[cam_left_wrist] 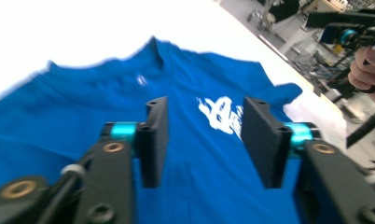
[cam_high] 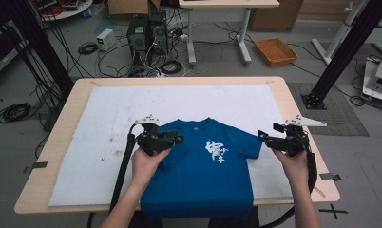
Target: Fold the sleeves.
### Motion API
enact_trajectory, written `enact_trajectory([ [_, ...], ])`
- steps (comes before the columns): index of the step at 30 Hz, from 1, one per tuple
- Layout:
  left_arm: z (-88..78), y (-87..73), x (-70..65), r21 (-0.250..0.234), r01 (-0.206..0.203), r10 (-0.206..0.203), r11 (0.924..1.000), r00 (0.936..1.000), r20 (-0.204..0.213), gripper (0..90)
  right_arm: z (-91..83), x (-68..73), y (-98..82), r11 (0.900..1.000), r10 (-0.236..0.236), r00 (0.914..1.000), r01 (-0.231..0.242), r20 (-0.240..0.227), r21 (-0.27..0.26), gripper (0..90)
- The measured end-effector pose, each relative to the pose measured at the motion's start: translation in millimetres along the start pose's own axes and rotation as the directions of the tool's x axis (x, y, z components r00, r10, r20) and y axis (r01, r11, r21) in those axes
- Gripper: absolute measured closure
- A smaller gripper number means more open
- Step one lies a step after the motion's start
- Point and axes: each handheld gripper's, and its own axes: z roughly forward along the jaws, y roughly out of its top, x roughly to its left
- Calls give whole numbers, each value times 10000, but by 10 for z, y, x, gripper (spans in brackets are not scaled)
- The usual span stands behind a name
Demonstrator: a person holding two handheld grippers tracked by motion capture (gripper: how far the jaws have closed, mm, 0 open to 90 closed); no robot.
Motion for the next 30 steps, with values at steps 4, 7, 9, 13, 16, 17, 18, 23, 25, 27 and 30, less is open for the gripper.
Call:
enact_trajectory([
  [4, -363, -4, 33, -412, -1106, 1057, 9930, 9887, -1060, 420, 37, -34, -31, 9995, 282, 9996, -282, 14, 158, 310],
  [7, -524, -51, 81, -504, -1345, 1262, 9896, 9818, -1421, 420, 47, -86, -60, 9984, 534, 9986, -533, -57, 170, 376],
  [9, -687, -120, 142, -531, -1452, 1336, 9880, 9745, -1802, 420, 61, -129, -87, 9976, 663, 9977, -661, -122, 206, 425],
  [13, -979, -316, 305, -514, -1344, 1197, 9896, 9673, -2234, 419, 141, -231, -152, 9921, 1103, 9938, -1092, -150, 616, 523],
  [16, -1143, -473, 461, -515, -1049, 896, 9931, 9664, -2410, 419, 206, -288, -180, 9868, 1383, 9904, -1377, -18, 855, 546],
  [17, -1185, -521, 513, -532, -962, 804, 9939, 9663, -2445, 419, 236, -317, -190, 9840, 1526, 9883, -1522, 27, 932, 567],
  [18, -1218, -566, 561, -534, -895, 730, 9946, 9639, -2562, 419, 268, -341, -203, 9810, 1664, 9860, -1663, 80, 998, 576],
  [23, -1314, -690, 738, -329, -704, 576, 9970, 9538, -2948, 419, 500, -412, -281, 9688, 1676, 9843, -1747, 545, 1760, 664],
  [25, -1311, -698, 750, -274, -676, 563, 9973, 9526, -2990, 420, 557, -430, -285, 9674, 1693, 9838, -1774, 597, 1807, 678],
  [27, -1305, -694, 734, -351, -705, 574, 9969, 9557, -2887, 420, 601, -425, -282, 9657, 1656, 9840, -1754, 658, 1914, 684],
  [30, -1304, -688, 715, -408, -824, 678, 9958, 9579, -2788, 420, 639, -410, -283, 9606, 1616, 9843, -1733, 710, 2171, 698],
])
